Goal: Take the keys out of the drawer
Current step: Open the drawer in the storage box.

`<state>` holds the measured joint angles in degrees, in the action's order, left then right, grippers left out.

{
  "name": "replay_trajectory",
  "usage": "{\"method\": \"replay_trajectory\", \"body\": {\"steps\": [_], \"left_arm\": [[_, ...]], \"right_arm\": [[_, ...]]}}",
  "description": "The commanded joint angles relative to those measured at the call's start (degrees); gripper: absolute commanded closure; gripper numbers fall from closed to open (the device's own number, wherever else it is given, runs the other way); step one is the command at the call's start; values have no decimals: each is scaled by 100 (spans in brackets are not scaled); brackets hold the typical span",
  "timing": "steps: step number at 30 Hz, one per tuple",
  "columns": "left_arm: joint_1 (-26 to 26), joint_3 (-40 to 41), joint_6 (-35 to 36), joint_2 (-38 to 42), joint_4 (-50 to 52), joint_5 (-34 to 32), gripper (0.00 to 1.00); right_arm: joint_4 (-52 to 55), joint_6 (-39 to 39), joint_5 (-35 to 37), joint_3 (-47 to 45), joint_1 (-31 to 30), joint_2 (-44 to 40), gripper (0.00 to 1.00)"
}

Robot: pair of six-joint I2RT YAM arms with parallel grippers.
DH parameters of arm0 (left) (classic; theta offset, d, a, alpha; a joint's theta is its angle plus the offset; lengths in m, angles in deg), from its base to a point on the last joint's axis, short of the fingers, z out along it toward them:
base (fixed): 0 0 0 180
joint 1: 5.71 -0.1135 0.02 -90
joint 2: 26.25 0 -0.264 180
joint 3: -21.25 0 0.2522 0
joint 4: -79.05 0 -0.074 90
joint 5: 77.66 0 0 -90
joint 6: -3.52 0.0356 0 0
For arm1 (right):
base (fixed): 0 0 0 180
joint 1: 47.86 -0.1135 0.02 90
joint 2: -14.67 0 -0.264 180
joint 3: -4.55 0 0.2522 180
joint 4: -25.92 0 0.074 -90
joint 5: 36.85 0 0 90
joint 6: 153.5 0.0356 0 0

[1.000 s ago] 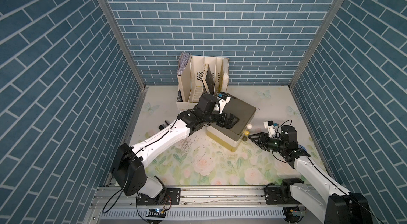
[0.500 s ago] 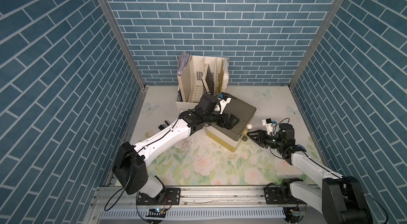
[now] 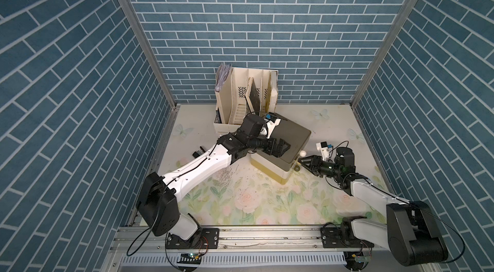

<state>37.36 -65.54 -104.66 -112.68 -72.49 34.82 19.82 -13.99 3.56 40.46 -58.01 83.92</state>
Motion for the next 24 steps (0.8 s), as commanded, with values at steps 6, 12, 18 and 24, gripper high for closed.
{"method": "replay_trajectory", "body": {"steps": [6, 12, 18, 24], "left_arm": [[35, 21, 77, -73, 124, -23, 0], [33, 17, 102, -75, 155, -40, 0], [35, -1, 124, -80, 182, -51, 0], [35, -14, 135, -121, 181, -32, 0]], "right_arm": [[-261, 49, -80, 141, -55, 114, 66], [-295, 27, -99, 96, -55, 118, 81], [253, -223, -67, 105, 49, -147, 86], [1170, -688, -259, -104, 712, -757, 86]]}}
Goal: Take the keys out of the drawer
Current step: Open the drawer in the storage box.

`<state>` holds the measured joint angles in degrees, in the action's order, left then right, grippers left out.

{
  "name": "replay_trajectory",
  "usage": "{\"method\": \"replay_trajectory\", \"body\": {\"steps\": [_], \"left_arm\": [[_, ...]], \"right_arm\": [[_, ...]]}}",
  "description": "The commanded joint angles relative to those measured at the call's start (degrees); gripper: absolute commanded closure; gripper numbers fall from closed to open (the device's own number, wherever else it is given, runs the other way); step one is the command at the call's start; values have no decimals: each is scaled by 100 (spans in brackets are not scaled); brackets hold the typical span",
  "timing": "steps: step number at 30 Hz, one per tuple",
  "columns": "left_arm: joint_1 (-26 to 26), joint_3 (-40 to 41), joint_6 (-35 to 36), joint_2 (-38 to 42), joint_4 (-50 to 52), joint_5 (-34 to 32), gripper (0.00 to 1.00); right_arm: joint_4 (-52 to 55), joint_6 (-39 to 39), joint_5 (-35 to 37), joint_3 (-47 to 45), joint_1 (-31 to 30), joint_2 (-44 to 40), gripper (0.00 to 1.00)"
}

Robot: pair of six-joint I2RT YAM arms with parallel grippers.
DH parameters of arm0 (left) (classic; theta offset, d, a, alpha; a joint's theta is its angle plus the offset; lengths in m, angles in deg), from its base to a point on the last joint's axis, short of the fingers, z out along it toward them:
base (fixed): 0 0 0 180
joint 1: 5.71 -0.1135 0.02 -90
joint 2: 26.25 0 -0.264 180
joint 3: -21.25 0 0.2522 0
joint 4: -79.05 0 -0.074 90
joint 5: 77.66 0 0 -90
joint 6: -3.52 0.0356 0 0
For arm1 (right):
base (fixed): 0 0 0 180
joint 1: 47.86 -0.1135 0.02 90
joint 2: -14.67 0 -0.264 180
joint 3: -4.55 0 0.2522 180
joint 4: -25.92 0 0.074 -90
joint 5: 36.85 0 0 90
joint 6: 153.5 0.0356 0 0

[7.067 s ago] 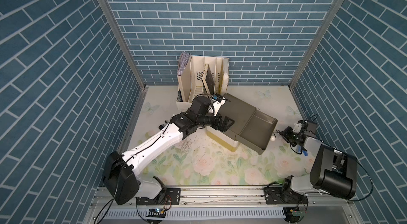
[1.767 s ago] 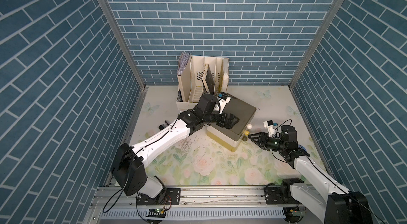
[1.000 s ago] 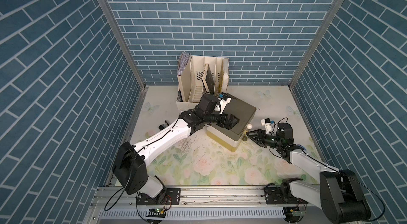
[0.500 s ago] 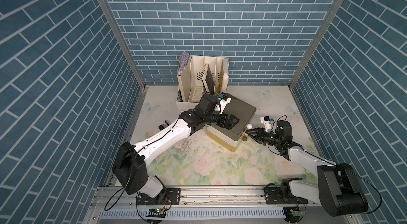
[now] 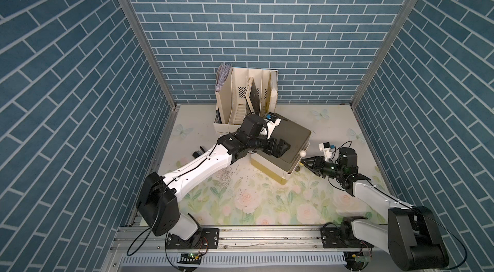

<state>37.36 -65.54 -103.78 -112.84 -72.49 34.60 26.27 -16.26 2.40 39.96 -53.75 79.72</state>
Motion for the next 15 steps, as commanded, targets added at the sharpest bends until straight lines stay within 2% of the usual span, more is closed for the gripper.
{"method": "replay_trajectory", "body": {"steps": [1, 8, 15], "left_arm": [[35, -22, 51, -112, 172, -2, 0], [35, -71, 53, -170, 159, 62, 0], [35, -72, 51, -209, 108, 120, 0]], "right_arm": [[658, -542, -167, -78, 366, -407, 86], [2120, -1216, -188, -179, 988, -1216, 86], [3632, -1929, 436, 89, 1405, -1754, 84]]}}
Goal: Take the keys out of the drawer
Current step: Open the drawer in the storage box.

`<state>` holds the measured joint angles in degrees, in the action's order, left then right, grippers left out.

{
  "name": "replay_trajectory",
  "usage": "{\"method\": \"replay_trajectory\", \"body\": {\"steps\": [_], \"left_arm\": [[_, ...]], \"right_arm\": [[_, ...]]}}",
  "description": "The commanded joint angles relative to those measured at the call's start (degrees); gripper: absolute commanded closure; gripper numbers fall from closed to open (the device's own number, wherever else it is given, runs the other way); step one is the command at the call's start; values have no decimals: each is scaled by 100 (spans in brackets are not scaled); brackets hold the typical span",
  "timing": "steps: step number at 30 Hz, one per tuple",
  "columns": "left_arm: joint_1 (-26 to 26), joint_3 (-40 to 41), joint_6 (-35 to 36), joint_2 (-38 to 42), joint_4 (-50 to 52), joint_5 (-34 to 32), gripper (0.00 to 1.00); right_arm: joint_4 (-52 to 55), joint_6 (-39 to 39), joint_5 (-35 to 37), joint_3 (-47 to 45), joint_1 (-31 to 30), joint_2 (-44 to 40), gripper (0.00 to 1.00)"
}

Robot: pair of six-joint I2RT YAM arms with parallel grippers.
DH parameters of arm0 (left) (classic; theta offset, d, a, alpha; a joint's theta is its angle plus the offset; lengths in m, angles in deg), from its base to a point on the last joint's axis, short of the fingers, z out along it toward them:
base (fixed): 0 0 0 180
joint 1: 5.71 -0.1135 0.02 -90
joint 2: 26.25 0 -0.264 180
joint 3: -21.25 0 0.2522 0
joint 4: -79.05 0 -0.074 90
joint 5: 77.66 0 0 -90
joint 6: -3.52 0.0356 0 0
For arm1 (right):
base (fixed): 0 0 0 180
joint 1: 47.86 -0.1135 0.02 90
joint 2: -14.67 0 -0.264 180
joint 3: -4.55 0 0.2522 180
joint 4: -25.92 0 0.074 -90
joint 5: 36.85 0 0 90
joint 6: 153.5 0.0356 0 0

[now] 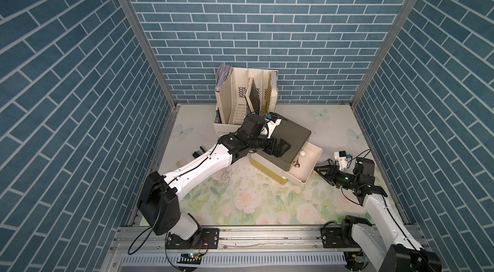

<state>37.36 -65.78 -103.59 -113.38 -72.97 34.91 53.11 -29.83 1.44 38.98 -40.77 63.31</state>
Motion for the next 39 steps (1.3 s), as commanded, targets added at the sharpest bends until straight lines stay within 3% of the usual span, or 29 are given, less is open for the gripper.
{"method": "replay_trajectory", "body": {"steps": [1, 3, 7, 12, 15, 17, 22, 26, 39], "left_arm": [[35, -45, 27, -157, 158, 102, 0], [35, -32, 18, -155, 136, 111, 0], [35, -5, 45, -131, 128, 99, 0], [35, 39, 14, -162, 35, 137, 0], [35, 53, -17, -191, -19, 151, 0], [36, 55, -21, -198, -39, 156, 0], [35, 65, -30, -147, -12, 118, 0], [36, 72, 4, -52, 49, 64, 0], [35, 56, 58, -39, 112, -16, 0]], "right_arm": [[1036, -582, 625, 252, 114, -138, 82], [1261, -607, 888, 437, 133, -196, 79], [1690, -705, 1284, 907, 134, -267, 60], [1978, -725, 1469, 1625, 101, -212, 58], [1954, -654, 1572, 2026, -233, 9, 58], [1998, -664, 1936, 2398, -827, 353, 60], [2206, -803, 2702, 3141, -1950, 1419, 71], [2629, -1070, 3307, 3622, -2274, 1999, 75], [3483, -1424, 4590, 4175, -3328, 3144, 76]]}}
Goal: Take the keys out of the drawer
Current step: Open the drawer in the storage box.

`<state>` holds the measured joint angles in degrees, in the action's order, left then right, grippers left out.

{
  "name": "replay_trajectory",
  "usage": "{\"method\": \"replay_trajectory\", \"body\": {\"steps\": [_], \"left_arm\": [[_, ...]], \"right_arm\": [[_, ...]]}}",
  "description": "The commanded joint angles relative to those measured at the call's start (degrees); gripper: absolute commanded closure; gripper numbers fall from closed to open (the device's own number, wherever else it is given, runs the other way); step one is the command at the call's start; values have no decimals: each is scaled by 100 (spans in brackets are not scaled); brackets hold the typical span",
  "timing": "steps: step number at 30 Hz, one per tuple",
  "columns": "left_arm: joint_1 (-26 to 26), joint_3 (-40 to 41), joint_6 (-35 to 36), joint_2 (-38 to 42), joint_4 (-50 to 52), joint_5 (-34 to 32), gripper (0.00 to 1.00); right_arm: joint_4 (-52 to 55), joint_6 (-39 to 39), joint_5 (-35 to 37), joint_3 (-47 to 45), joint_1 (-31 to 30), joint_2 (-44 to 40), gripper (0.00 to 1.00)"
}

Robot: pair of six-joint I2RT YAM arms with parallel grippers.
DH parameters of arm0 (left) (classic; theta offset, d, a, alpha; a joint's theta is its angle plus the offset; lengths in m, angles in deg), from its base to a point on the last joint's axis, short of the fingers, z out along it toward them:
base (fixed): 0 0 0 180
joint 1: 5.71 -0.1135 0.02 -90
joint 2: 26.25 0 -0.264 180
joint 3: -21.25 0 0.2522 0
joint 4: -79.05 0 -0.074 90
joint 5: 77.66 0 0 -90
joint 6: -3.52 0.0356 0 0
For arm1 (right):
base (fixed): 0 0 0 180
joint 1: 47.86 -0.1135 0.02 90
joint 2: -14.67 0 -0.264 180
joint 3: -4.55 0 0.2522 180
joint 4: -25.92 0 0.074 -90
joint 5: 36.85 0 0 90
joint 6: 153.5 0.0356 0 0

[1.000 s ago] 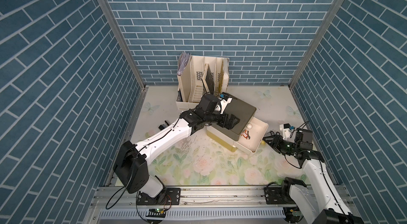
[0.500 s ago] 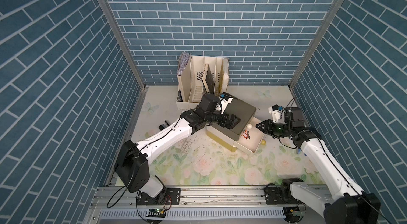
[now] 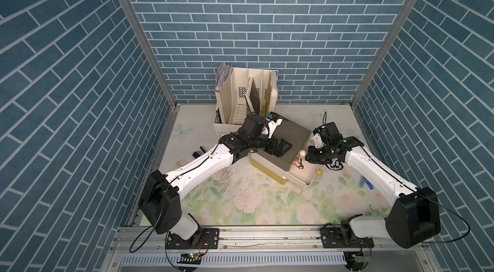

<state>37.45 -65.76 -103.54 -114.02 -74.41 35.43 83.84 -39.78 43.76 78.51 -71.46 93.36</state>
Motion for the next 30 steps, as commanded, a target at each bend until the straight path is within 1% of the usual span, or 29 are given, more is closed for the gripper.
{"method": "replay_trajectory", "body": {"steps": [1, 5, 9, 15, 20, 23, 27, 30], "left_arm": [[26, 48, 59, 14, 262, -74, 0], [31, 19, 76, -12, 269, -94, 0], [26, 3, 64, -77, 256, -83, 0], [27, -68, 65, -213, 270, -82, 0], [26, -41, 71, -220, 275, -107, 0], [22, -25, 53, -209, 256, -104, 0], [26, -44, 46, -236, 269, -145, 0], [26, -51, 30, -255, 244, -147, 0]], "right_arm": [[537, -430, 541, 263, -330, 183, 76], [1002, -422, 1138, 342, -418, 143, 75], [1367, -421, 1522, 386, -418, -6, 75], [1619, -513, 1675, 297, -418, -122, 75], [1636, -751, 1381, 166, -447, -66, 72], [1836, -757, 1577, 277, -532, 54, 72], [2270, -766, 2017, 384, -584, 202, 71], [2439, -685, 2171, 447, -653, 249, 71]]}}
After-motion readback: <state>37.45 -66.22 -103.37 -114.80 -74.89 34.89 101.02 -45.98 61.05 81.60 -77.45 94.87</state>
